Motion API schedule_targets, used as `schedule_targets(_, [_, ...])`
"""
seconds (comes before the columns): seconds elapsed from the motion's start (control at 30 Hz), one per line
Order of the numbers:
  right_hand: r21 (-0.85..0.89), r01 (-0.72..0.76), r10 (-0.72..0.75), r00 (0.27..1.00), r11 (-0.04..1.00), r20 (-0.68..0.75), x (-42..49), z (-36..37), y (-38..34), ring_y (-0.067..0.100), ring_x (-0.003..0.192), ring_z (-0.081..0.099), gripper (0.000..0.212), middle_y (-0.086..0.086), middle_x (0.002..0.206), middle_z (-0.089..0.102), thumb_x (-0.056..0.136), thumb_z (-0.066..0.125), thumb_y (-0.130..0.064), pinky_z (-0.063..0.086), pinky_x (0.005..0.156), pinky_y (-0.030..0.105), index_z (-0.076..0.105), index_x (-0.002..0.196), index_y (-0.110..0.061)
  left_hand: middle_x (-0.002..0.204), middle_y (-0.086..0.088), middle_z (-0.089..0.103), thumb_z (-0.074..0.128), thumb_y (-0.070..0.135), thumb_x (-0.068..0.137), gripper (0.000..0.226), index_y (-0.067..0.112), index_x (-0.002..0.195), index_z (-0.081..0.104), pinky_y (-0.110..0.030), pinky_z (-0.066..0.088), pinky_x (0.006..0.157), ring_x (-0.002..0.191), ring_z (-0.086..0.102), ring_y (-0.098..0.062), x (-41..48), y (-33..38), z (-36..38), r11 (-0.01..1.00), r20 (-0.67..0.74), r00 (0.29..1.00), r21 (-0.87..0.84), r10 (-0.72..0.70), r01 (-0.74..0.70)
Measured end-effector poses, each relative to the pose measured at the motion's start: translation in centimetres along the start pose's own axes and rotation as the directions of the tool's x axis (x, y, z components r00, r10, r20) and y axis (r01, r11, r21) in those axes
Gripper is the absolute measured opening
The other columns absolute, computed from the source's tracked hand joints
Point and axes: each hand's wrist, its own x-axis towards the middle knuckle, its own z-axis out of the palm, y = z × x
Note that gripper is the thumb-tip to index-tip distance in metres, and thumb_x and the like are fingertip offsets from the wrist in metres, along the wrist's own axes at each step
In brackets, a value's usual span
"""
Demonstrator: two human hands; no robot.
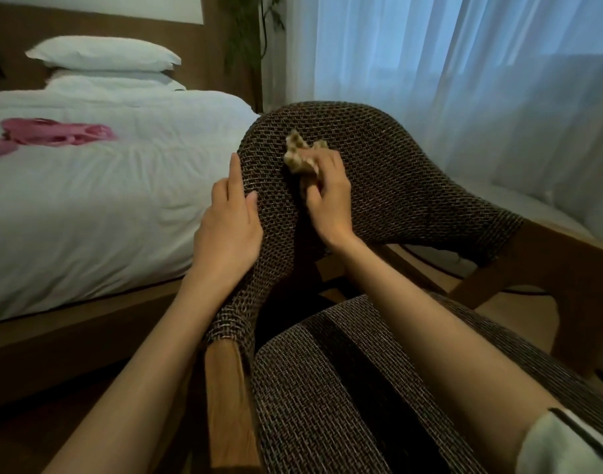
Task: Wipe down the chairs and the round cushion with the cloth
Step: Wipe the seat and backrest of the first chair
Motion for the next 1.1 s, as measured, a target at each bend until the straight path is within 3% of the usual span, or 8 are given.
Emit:
schedule_targets(0.2, [0.089,-0.030,0.002,0.954,0.996,0.299,-8.2,-1.1,1.0,0.016,0.118,0.050,0.046,0.006,0.116,0.055,0.071,0.047,0.018,0.034,0.103,0.018,0.065,0.107,-0.005,0.145,-0.015,0.033,0.029,0.030,0.103,0.057,0.021,0.153,0.002,-0.046,0.038,0.092,0.117,0.047,-0.036,-0.1,0.1,-0.2,1.000,0.010,1.000,-0.007,-0.005,0.005])
schedule_targets(0.27, [0.069,-0.044,0.032,0.986,0.997,0.165,-7.0,-2.2,0.7,0.015,0.107,0.053,0.044,0.006,0.110,0.056,0.070,0.048,0.016,0.041,0.092,0.022,0.067,0.103,-0.007,0.145,-0.013,0.033,0.029,0.032,0.103,0.058,0.022,0.153,0.002,-0.045,0.039,0.090,0.116,0.049,-0.033,-0.2,0.0,-0.3,1.000,0.009,1.000,-0.015,0.001,-0.001])
schedule_targets(0.37, [-0.009,-0.103,0.099,0.977,0.995,-0.188,-1.5,-3.5,-0.1,0.016,0.099,0.052,0.041,0.007,0.108,0.056,0.077,0.055,0.011,0.041,0.088,0.020,0.069,0.109,-0.010,0.146,-0.011,0.034,0.031,0.033,0.102,0.058,0.023,0.153,0.004,-0.041,0.040,0.090,0.117,0.049,-0.030,-0.3,0.0,-0.4,0.999,0.006,1.000,-0.041,-0.001,0.001])
schedule_targets(0.6, [0.170,-0.377,0.413,0.830,0.911,-0.374,7.7,-1.2,-1.1,0.015,0.093,0.054,0.027,0.007,0.109,0.060,0.088,0.054,-0.002,0.034,0.074,0.005,0.068,0.111,-0.007,0.146,-0.007,0.037,0.034,0.032,0.102,0.057,0.023,0.153,0.010,-0.034,0.039,0.090,0.120,0.048,-0.024,-0.5,-0.3,-0.1,0.997,-0.040,0.999,-0.072,0.021,-0.024])
schedule_targets(0.73, [0.125,-0.252,0.275,0.932,0.960,-0.237,6.3,0.7,-2.3,0.011,0.088,0.048,0.027,0.004,0.104,0.052,0.087,0.055,-0.001,0.031,0.072,-0.002,0.068,0.110,-0.004,0.147,-0.003,0.037,0.033,0.031,0.102,0.055,0.027,0.153,0.011,-0.027,0.034,0.086,0.122,0.047,-0.023,-0.2,-0.4,0.1,0.996,-0.055,0.998,-0.092,-0.017,0.012])
schedule_targets(0.83, [0.168,-0.193,0.208,0.975,0.967,-0.080,4.2,-0.1,-2.1,0.009,0.094,0.051,0.029,0.005,0.107,0.058,0.084,0.058,0.000,0.036,0.082,0.005,0.070,0.110,-0.005,0.149,-0.001,0.037,0.030,0.029,0.103,0.051,0.030,0.152,0.015,-0.023,0.028,0.086,0.125,0.045,-0.020,0.1,-0.7,0.2,0.989,-0.061,0.997,-0.144,-0.049,0.039])
schedule_targets(0.93, [0.286,-0.219,0.186,0.973,0.933,0.136,1.2,-0.8,-2.5,0.009,0.102,0.054,0.034,0.004,0.110,0.063,0.080,0.060,0.006,0.040,0.095,0.020,0.070,0.108,-0.011,0.151,0.003,0.036,0.033,0.027,0.103,0.050,0.031,0.151,0.020,-0.022,0.029,0.093,0.131,0.041,-0.017,0.2,-1.0,0.0,0.977,-0.047,0.997,-0.208,-0.058,0.047])
schedule_targets(1.1, [0.395,-0.367,0.242,0.912,0.842,0.332,-6.6,0.2,-2.5,0.014,0.101,0.058,0.038,0.004,0.101,0.066,0.078,0.054,0.016,0.042,0.092,0.023,0.068,0.085,-0.018,0.150,0.007,0.037,0.041,0.025,0.101,0.048,0.029,0.148,0.031,-0.017,0.024,0.104,0.136,0.035,-0.008,0.1,-1.4,-0.5,0.906,-0.021,0.996,-0.418,-0.089,0.072])
